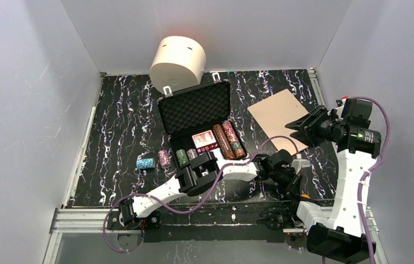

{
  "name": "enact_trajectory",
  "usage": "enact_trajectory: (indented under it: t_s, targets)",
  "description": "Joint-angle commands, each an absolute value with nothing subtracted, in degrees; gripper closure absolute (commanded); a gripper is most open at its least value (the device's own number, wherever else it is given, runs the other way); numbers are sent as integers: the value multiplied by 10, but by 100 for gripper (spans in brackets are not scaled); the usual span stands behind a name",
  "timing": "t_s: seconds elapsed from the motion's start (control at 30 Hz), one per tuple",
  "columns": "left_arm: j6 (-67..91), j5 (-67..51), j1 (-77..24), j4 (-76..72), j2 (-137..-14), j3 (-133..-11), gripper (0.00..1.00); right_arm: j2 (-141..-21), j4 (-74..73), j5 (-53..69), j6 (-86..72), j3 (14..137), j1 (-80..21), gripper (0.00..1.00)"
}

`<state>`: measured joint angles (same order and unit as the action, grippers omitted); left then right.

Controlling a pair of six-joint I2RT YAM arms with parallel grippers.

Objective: Pack up texas hold em set

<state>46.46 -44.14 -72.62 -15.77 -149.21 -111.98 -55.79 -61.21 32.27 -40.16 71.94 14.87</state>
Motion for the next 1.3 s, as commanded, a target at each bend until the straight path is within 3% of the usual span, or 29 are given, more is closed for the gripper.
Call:
enact_trajectory:
  t_s: [0.0, 0.27, 0.7, 1.27]
  targets:
    - [465, -458, -735, -150, -1479, -1140, 96, -542, -655, 261, -374, 750, 147, 47]
    - [470, -456, -736, -148, -1479, -1155, 100, -535, -675, 221, -367, 761, 147, 57]
    - [508, -481, -748, -187, -1506, -1173, 100, -529, -671, 257, -374, 766, 147, 57]
    - [461, -349, -739, -129, -1505, -1172, 100, -524, -678, 258, -372, 767, 147, 56]
